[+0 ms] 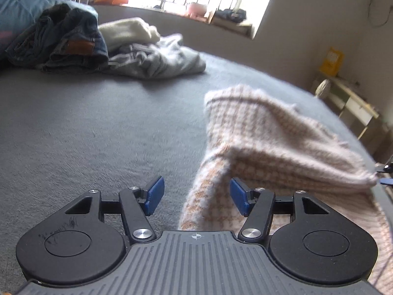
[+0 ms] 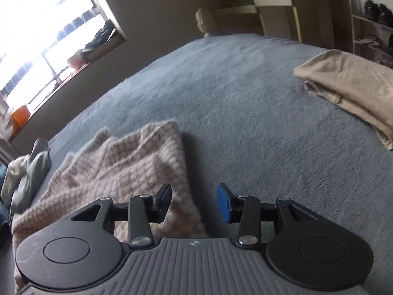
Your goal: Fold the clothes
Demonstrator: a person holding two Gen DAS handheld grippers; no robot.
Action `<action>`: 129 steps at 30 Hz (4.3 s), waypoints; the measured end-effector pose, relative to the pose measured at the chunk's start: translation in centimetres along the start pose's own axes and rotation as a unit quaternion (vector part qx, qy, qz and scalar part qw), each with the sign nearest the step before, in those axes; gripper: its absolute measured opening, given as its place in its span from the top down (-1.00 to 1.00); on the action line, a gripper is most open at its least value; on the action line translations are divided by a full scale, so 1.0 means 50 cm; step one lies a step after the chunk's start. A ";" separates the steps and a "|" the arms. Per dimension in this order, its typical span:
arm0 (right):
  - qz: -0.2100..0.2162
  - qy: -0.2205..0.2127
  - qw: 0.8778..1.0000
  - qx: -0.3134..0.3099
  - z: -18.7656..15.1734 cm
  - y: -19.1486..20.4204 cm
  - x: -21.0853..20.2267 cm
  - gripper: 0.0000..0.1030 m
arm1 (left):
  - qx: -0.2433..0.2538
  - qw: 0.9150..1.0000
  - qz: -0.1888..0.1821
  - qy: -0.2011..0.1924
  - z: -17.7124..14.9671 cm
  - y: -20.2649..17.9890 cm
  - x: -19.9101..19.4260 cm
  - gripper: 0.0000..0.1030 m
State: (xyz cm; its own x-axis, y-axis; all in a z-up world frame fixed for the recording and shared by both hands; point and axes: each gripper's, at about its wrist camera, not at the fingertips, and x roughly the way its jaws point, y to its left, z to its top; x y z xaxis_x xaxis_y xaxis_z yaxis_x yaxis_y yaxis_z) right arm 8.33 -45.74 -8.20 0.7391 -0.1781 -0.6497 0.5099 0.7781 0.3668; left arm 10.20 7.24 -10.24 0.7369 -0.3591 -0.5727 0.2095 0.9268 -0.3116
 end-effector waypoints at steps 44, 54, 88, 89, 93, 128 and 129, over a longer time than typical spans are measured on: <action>0.278 0.162 0.896 -0.306 -0.122 0.744 0.227 0.91 | -0.080 0.994 -0.069 -0.028 -0.010 0.026 0.152 0.05; 0.254 0.185 0.908 -0.277 -0.061 0.786 0.263 0.89 | -0.075 0.995 -0.065 -0.032 -0.013 0.021 0.146 0.05; 0.250 0.143 0.939 -0.188 0.020 0.682 0.176 0.83 | -0.109 0.989 -0.096 -0.043 -0.028 0.047 0.148 0.05; 0.249 0.141 0.938 -0.198 0.037 0.656 0.143 0.83 | -0.114 0.988 -0.099 -0.040 -0.026 0.050 0.150 0.05; 0.224 0.135 0.938 -0.228 0.087 0.525 0.005 0.83 | -0.130 0.985 -0.109 -0.023 -0.010 0.058 0.154 0.01; 0.148 0.095 0.966 -0.188 0.047 0.058 0.073 0.45 | -0.082 0.991 0.074 0.070 0.033 -0.044 0.109 -0.13; 0.147 0.101 0.967 -0.180 0.053 0.060 0.092 0.40 | -0.081 0.992 0.072 0.069 0.031 -0.046 0.107 -0.13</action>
State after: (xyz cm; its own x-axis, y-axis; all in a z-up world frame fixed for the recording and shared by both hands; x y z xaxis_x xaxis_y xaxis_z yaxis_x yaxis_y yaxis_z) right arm 14.41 -45.84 -8.32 0.7089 0.1758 -0.6831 0.0774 0.9432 0.3231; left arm 14.66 3.35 -11.39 0.6538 -0.2460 -0.7156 -0.0053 0.9442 -0.3294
